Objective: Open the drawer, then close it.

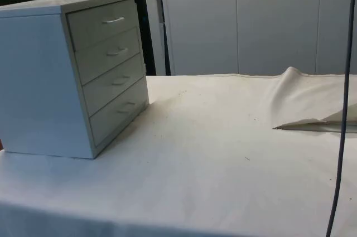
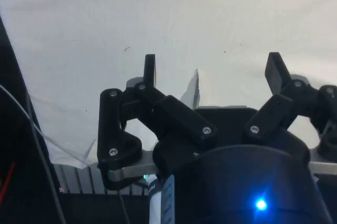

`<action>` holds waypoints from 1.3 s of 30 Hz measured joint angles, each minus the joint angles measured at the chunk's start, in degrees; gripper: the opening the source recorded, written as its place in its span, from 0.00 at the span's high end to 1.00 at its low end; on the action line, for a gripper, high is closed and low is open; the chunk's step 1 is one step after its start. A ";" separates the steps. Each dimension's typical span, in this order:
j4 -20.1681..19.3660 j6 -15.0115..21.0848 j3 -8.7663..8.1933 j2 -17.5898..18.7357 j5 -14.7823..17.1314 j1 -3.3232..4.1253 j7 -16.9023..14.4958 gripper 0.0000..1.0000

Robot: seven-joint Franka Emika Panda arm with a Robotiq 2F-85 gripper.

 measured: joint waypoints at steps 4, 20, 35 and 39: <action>-0.29 -0.06 0.29 -0.23 -0.46 0.11 -0.52 0.00; -4.98 -0.11 1.49 -4.70 -4.13 0.40 -1.09 0.00; -9.22 3.32 1.20 -8.94 -7.56 0.34 -1.78 0.00; -10.37 4.98 1.20 -9.85 -8.08 0.34 -1.72 0.00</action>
